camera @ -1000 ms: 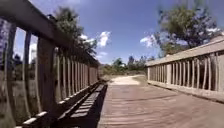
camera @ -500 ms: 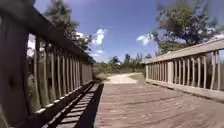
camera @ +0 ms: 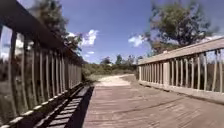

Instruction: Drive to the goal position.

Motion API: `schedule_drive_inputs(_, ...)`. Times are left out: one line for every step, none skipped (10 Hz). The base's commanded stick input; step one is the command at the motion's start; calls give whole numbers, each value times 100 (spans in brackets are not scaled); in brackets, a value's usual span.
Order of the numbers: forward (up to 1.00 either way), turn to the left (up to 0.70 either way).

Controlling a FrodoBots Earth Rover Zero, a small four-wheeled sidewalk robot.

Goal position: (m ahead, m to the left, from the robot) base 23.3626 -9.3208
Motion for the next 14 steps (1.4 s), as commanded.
schedule_drive_inputs(70,-31)
schedule_drive_inputs(70,-11)
schedule_drive_inputs(70,0)
schedule_drive_inputs(70,0)
schedule_drive_inputs(70,0)
schedule_drive_inputs(70,0)
schedule_drive_inputs(70,0)
schedule_drive_inputs(70,0)
schedule_drive_inputs(70,0)
schedule_drive_inputs(70,0)
schedule_drive_inputs(70,0)
schedule_drive_inputs(70,0)
schedule_drive_inputs(70,0)
schedule_drive_inputs(70,0)
